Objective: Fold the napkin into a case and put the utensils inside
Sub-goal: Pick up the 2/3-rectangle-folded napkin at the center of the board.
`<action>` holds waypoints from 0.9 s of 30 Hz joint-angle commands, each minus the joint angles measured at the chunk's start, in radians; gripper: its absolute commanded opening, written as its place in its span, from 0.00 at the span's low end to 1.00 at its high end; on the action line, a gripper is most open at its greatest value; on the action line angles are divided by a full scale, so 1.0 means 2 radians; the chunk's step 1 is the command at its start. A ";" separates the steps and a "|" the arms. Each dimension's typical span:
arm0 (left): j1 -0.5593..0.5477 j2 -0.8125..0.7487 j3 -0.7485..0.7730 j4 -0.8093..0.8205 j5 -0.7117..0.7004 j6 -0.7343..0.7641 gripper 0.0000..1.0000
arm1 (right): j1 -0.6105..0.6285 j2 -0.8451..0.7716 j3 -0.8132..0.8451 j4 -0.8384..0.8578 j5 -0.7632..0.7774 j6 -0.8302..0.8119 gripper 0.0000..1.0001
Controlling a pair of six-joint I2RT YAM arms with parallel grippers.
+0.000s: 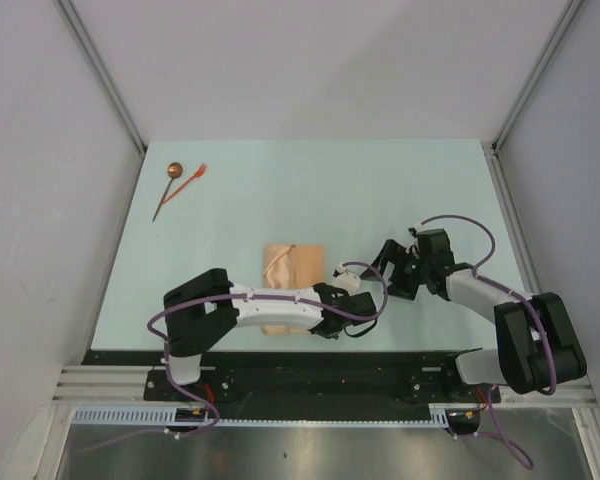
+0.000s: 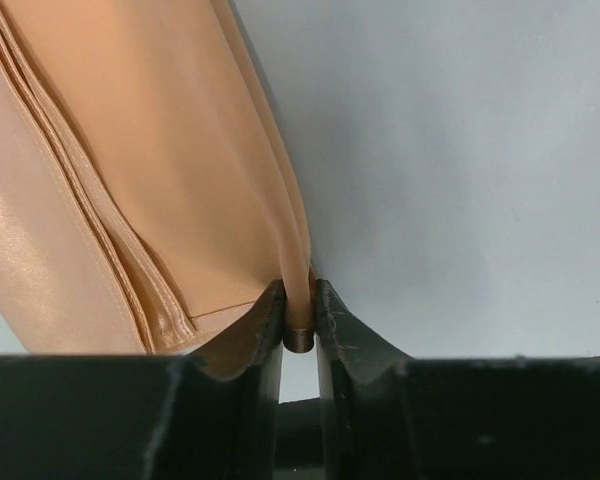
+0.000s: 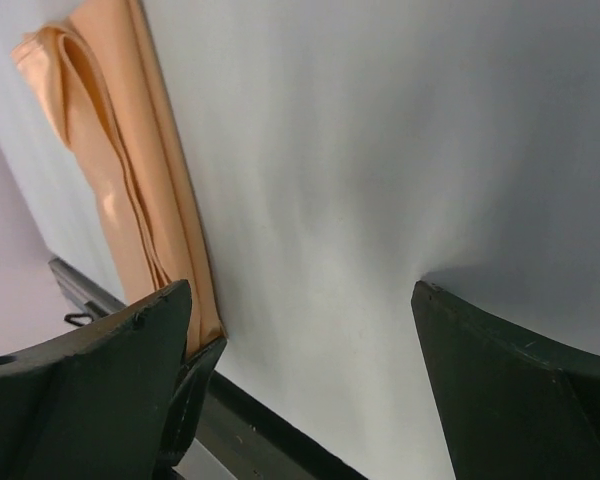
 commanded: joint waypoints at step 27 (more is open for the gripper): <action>0.039 -0.179 -0.109 0.053 0.019 -0.021 0.00 | 0.151 0.217 0.083 0.262 -0.084 0.126 0.94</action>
